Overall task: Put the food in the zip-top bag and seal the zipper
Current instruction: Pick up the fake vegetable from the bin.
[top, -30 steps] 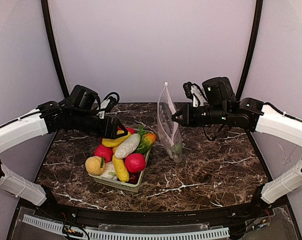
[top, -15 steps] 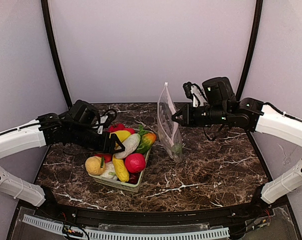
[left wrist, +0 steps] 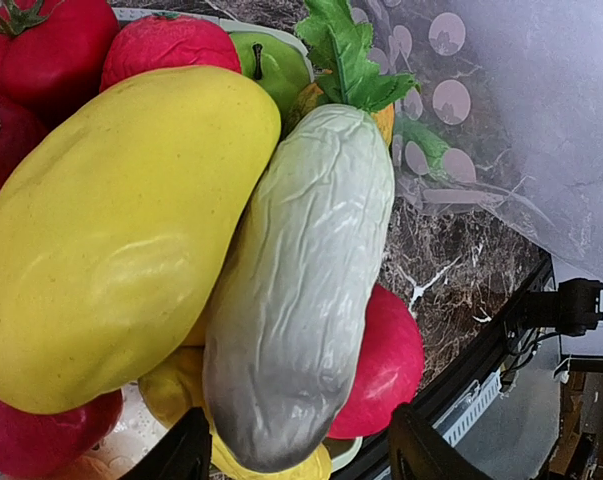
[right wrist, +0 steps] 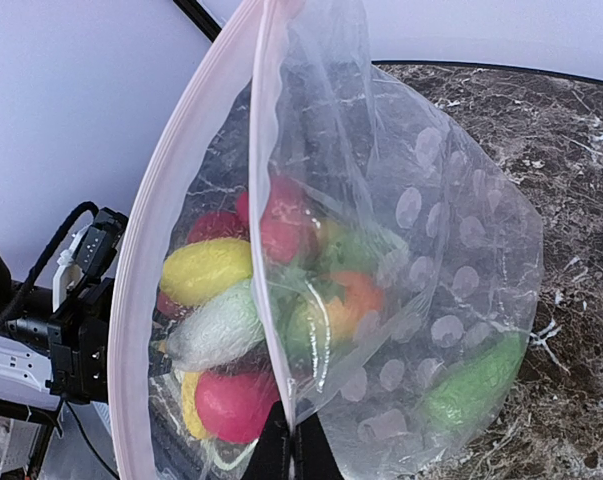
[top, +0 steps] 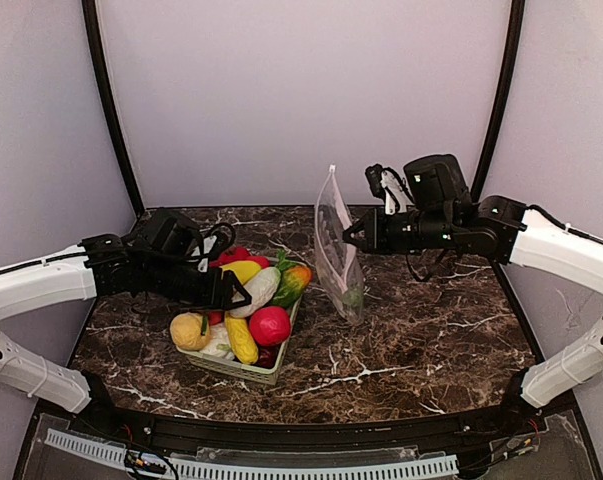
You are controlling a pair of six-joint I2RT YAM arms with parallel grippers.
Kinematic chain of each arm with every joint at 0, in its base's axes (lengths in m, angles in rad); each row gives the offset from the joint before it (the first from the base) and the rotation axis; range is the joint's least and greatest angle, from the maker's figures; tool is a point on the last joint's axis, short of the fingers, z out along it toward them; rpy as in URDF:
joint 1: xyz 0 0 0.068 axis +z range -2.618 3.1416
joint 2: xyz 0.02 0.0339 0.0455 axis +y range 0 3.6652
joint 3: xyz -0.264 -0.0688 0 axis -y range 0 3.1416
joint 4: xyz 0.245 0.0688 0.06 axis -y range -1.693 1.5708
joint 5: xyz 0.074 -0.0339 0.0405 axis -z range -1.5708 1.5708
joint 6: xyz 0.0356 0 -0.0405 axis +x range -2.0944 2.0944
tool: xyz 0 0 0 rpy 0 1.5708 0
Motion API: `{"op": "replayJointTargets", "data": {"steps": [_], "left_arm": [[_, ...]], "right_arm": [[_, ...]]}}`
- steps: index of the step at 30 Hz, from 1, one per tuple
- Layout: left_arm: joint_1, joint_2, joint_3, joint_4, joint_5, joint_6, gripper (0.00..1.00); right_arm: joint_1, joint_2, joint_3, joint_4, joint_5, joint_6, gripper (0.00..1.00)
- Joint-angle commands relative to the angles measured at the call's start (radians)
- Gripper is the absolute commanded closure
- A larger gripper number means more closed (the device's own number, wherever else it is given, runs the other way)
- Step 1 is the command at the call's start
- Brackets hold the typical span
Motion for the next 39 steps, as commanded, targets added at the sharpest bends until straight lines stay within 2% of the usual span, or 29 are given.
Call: {"op": "replayJointTargets", "data": {"steps": [1,22,34,39], "left_arm": [[-0.003,0.012,-0.023,0.024,-0.017,-0.003,0.4],[-0.004,0.036,-0.031,0.016,-0.049,0.005,0.48],[-0.004,0.03,-0.026,0.014,-0.047,0.017,0.6],[-0.003,0.026,-0.031,0.023,-0.038,0.013,0.62]], "right_arm": [[-0.009,-0.009,-0.012,0.022,0.001,-0.006,1.0],[-0.008,-0.006,-0.017,0.023,0.002,-0.006,1.0],[-0.009,-0.003,-0.022,0.022,0.004,-0.004,1.0],[-0.009,-0.003,-0.022,0.022,0.004,-0.006,1.0]]}}
